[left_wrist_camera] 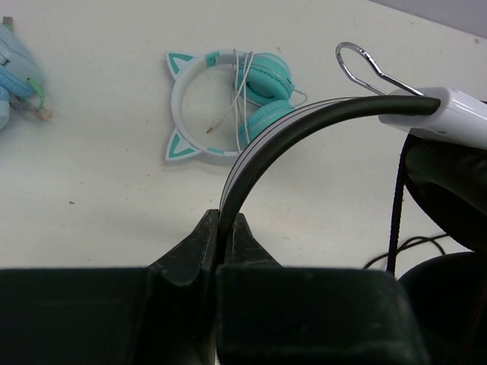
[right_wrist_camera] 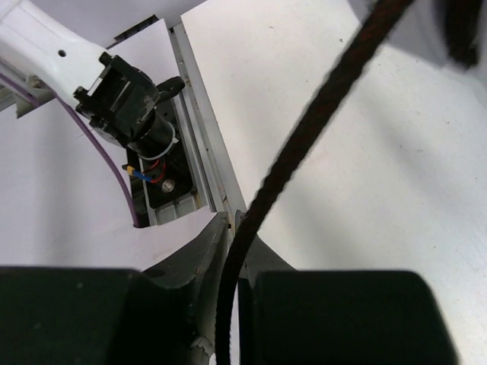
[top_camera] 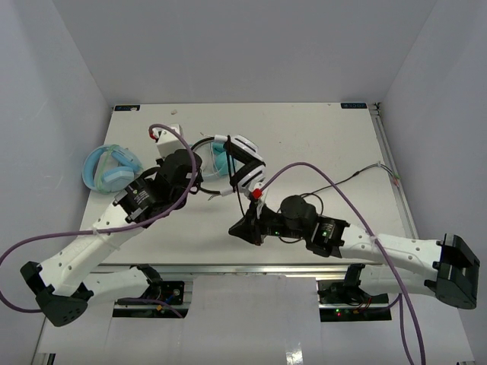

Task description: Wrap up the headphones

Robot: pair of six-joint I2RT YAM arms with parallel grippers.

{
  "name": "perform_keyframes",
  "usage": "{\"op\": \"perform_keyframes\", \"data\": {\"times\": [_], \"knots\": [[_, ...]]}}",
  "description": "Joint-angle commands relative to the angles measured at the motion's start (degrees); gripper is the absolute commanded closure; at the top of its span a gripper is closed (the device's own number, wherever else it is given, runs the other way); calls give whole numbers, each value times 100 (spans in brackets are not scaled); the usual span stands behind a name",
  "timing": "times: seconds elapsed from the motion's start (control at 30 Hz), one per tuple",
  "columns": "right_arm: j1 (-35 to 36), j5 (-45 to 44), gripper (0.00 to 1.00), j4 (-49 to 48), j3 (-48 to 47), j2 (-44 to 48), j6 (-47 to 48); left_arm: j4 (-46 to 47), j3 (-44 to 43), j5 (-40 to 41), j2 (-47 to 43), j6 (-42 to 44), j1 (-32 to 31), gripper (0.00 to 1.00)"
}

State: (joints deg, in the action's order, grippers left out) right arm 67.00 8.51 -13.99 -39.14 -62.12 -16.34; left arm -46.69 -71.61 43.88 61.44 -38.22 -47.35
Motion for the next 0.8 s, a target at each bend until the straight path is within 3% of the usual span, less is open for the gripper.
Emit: {"op": "perform_keyframes", "data": {"times": [0.0, 0.3, 0.57, 0.77], "knots": [[387, -1220, 85, -572, 150, -221, 54, 666, -3, -30, -468, -579, 51, 100], [586, -1994, 85, -1710, 855, -449, 240, 617, -64, -379, -1081, -669, 42, 100], [564, -1937, 83, -2490, 951, -1290, 563, 442, -125, -805, -1514, -612, 48, 100], [65, -1127, 83, -3220, 1166, -1647, 532, 305, -231, -1201, -1773, -238, 42, 100]]}}
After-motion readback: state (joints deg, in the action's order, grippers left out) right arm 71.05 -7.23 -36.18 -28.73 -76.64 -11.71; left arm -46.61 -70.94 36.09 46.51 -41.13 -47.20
